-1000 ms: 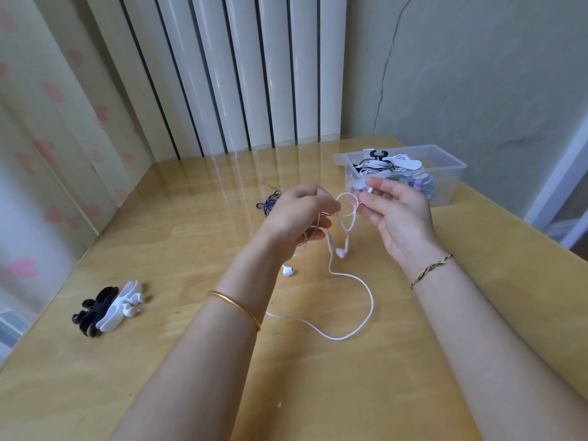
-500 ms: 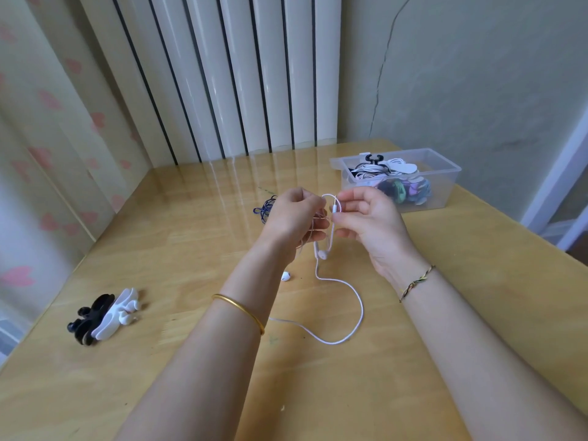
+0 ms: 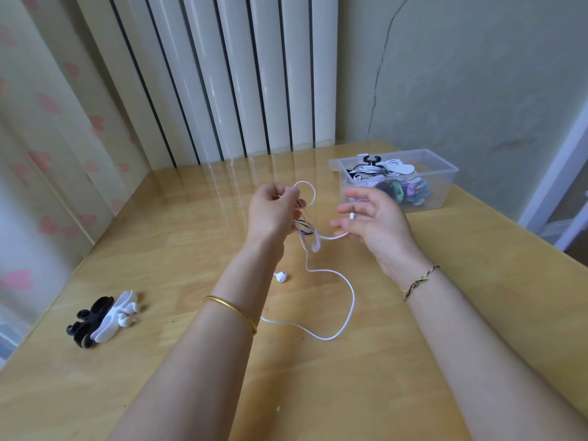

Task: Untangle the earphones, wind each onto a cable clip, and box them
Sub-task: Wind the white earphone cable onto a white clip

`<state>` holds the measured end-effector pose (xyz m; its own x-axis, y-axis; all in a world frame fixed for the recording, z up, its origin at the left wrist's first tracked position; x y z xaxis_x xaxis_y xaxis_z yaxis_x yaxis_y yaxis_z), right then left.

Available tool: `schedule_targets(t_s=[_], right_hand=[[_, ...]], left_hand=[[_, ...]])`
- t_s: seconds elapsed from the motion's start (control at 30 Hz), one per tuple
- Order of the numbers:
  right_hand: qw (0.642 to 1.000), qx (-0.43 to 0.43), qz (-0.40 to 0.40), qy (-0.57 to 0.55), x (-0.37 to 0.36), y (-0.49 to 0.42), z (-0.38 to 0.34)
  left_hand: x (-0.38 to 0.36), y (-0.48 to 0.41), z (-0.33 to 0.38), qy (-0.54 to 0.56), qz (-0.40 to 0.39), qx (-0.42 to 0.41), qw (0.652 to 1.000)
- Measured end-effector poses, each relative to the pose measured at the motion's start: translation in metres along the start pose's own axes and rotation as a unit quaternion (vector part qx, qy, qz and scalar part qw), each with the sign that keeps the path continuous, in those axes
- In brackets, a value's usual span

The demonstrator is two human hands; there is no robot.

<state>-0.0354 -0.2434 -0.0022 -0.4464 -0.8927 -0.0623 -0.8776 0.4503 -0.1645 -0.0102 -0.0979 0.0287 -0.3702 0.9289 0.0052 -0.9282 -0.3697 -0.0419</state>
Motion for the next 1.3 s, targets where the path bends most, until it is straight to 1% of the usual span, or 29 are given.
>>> schedule_targets(t_s=[0.07,0.13,0.2,0.3,0.37,0.43,0.5,0.53,0.6,0.63,0.67,0.7,0.73,0.8,0.9,0.97,1.03,1.1,1.13,1.23,1.3], right_hand=[[0.999,-0.023,0.049,-0.002,0.009,-0.008,0.003],[0.994,-0.011,0.094,0.05,0.018,-0.015,0.006],[0.987,0.019,0.111,0.113,0.024,-0.018,0.009],[0.972,0.048,0.101,0.206,0.025,-0.019,0.013],[0.959,0.047,0.069,0.272,0.023,-0.018,0.016],[0.937,0.056,0.036,0.342,0.019,-0.015,0.018],[0.913,0.102,0.034,0.395,0.017,-0.012,0.016],[0.917,0.128,0.041,0.376,0.015,-0.009,0.013],[0.961,0.14,0.03,0.238,0.011,-0.004,0.001],[0.981,0.123,-0.007,0.153,0.009,-0.001,-0.006],[0.99,0.097,-0.057,0.082,0.006,0.003,-0.011],[0.99,0.077,-0.101,0.054,0.003,0.006,-0.013],[0.987,0.074,-0.129,0.068,-0.001,0.008,-0.011],[0.978,0.093,-0.138,0.126,-0.008,0.011,-0.005],[0.982,0.109,-0.081,0.129,-0.012,0.01,-0.002],[0.986,0.117,-0.031,0.119,-0.01,0.007,-0.007],[0.994,0.092,0.016,0.057,-0.004,0.003,-0.012],[0.997,0.047,0.055,-0.011,0.001,0.002,-0.016],[0.996,0.028,0.071,-0.035,0.003,0.001,-0.017],[0.991,-0.002,0.103,-0.088,0.006,0.0,-0.02],[0.988,-0.001,0.135,-0.076,0.008,-0.002,-0.018]], left_hand=[[0.004,-0.003,-0.001,-0.012,0.007,-0.003,1.0],[0.007,-0.004,-0.002,-0.017,0.002,-0.004,1.0],[0.009,-0.005,-0.002,-0.015,0.002,-0.007,1.0],[0.01,-0.007,0.0,-0.007,-0.007,-0.016,1.0],[0.009,-0.007,0.002,0.022,-0.039,-0.008,0.999],[0.008,-0.005,0.004,0.051,-0.08,-0.004,0.995],[0.007,-0.003,0.006,0.077,-0.114,0.003,0.99],[0.006,-0.002,0.007,0.087,-0.128,0.006,0.988],[0.005,0.0,0.008,0.097,-0.147,0.009,0.984],[0.004,0.001,0.009,0.102,-0.152,0.012,0.983],[0.003,0.001,0.01,0.11,-0.157,0.017,0.981],[0.003,0.001,0.011,0.118,-0.159,0.024,0.98],[0.003,0.001,0.012,0.128,-0.162,0.032,0.978],[0.004,0.0,0.014,0.149,-0.162,0.05,0.974],[0.008,-0.001,0.016,0.148,-0.149,0.072,0.975],[0.013,-0.005,0.014,0.101,-0.14,0.069,0.983],[0.018,-0.009,0.009,0.005,-0.137,0.027,0.99],[0.02,-0.011,0.004,-0.102,-0.135,-0.033,0.985],[0.02,-0.011,0.001,-0.136,-0.127,-0.055,0.981],[0.021,-0.013,-0.007,-0.178,-0.098,-0.099,0.974],[0.022,-0.015,-0.009,-0.211,-0.076,-0.143,0.964]])
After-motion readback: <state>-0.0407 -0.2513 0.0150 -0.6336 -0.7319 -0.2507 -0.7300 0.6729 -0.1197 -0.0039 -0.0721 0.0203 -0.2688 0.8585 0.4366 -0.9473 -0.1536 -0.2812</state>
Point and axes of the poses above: each hand's wrist, its own y-axis away from the middle knuckle, its own x-axis out of the back of the hand, z = x × y, the point moved 1 cm from there along -y, towards the middle knuckle, and after that the axes turned 15 degrees about z, right-handed, at the moved point
